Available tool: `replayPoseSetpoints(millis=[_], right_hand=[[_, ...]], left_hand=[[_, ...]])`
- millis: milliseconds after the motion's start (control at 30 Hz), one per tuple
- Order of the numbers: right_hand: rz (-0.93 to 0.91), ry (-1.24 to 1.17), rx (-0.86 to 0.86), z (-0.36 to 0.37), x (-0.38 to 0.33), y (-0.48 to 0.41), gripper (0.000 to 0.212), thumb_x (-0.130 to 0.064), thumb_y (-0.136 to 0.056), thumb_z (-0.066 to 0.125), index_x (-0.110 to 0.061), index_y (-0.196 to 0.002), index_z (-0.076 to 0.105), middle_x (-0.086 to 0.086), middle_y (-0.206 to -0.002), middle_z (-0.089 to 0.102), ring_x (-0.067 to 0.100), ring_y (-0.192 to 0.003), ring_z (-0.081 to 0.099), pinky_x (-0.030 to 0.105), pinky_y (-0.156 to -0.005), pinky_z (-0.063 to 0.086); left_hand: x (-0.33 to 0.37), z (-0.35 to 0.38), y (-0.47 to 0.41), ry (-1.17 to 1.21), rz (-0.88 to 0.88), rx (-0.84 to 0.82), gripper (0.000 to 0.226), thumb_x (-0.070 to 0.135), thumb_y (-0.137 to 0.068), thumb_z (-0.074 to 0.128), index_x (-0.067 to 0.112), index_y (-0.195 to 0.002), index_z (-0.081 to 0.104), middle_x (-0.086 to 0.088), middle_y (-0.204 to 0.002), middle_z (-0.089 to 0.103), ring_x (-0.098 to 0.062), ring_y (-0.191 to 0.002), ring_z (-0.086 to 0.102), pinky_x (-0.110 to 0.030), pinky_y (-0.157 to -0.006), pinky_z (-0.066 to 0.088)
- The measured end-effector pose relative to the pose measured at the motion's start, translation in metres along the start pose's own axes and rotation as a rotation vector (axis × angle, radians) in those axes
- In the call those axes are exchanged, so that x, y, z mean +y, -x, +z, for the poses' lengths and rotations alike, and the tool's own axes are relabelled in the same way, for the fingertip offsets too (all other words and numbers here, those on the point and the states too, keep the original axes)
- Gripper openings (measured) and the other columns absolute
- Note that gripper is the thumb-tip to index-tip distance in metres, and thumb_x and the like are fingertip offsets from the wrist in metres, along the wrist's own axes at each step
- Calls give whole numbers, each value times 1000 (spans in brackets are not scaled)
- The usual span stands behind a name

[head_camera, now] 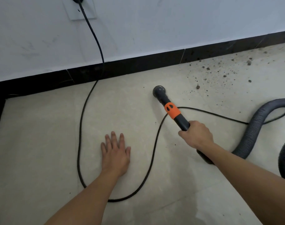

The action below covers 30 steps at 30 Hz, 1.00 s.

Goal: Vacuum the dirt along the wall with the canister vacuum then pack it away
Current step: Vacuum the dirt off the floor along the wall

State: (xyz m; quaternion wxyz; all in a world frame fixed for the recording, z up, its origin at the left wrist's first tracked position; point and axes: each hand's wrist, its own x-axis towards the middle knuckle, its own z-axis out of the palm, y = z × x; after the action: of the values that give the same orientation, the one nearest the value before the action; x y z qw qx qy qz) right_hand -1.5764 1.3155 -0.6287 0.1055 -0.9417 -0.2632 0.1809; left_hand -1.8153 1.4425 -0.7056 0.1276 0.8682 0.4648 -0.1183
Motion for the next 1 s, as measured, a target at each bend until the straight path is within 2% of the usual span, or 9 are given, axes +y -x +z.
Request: replayPoseSetpoints(millis=[200,367,533,633,700,767,800,900,1000], right_hand=[[-142,10,-67,11,-37,-22,18,-33,-77,65,-22,-88,57,-1,-72,58,20,-65,57,27,-57,40],[-119,-45,-59,5,-70,-58,25,-31,-76,66,-16,-94,58,3,-74,59,20,-64,58,28,-57,42],[-225,19,-109,11,-108,-79,28,-31,-77,66,-16,-98,55,2,-77,57,19,-66,56,27,-57,42],[-234,2,-194,3,-134,-99,31,-28,-79,67,-14,-103,53,6,-81,60,20,-65,59,27,-57,44],[-222,-3,-295,-12,-147,-114,31,-22,-80,69,-10,-103,51,12,-84,64,23,-62,62,28,-55,49],[-215,56,-362,-38,-154,-124,28,-16,-80,70,-5,-99,53,14,-78,66,23,-56,61,29,-52,52],[-224,101,-385,-52,-154,-128,25,-14,-80,70,-4,-97,55,13,-73,65,22,-52,60,29,-50,52],[-263,246,-417,-86,-142,-125,18,-11,-81,70,-4,-93,58,11,-67,64,21,-48,59,28,-48,50],[-258,271,-424,-91,-106,-103,17,-14,-81,71,-7,-92,59,9,-65,65,20,-48,59,27,-48,49]], left_hand=[[1,-3,-3,-14,11,-23,64,47,-102,11,18,-153,-14,-16,-158,-21,-36,-146,-20,-50,-119,-6],[-3,-3,-5,-18,16,-62,64,48,-102,11,19,-152,-16,-15,-157,-25,-35,-144,-24,-52,-118,-9],[-4,1,-6,-13,37,-16,68,53,-84,-16,20,-143,-26,-16,-155,-29,-35,-141,-30,-50,-116,-17],[-6,6,-8,3,57,-2,70,53,-83,-12,19,-144,-23,-14,-151,-32,-32,-135,-37,-51,-111,-21],[-8,7,-10,-21,46,16,68,50,-92,1,16,-150,-8,-18,-154,-20,-36,-141,-24,-50,-112,-13],[-7,5,-10,18,38,5,68,49,-93,19,11,-149,28,-24,-155,18,-43,-143,15,-53,-111,8],[-7,7,-11,13,43,23,68,49,-92,22,11,-146,36,-24,-153,25,-44,-141,23,-54,-109,12],[-6,7,-10,-11,38,26,73,52,-90,2,15,-153,4,-18,-154,-16,-39,-145,-12,-54,-116,-8],[-6,2,-10,-19,39,-16,67,52,-99,8,19,-152,-14,-13,-151,-32,-37,-144,-24,-52,-117,-13]])
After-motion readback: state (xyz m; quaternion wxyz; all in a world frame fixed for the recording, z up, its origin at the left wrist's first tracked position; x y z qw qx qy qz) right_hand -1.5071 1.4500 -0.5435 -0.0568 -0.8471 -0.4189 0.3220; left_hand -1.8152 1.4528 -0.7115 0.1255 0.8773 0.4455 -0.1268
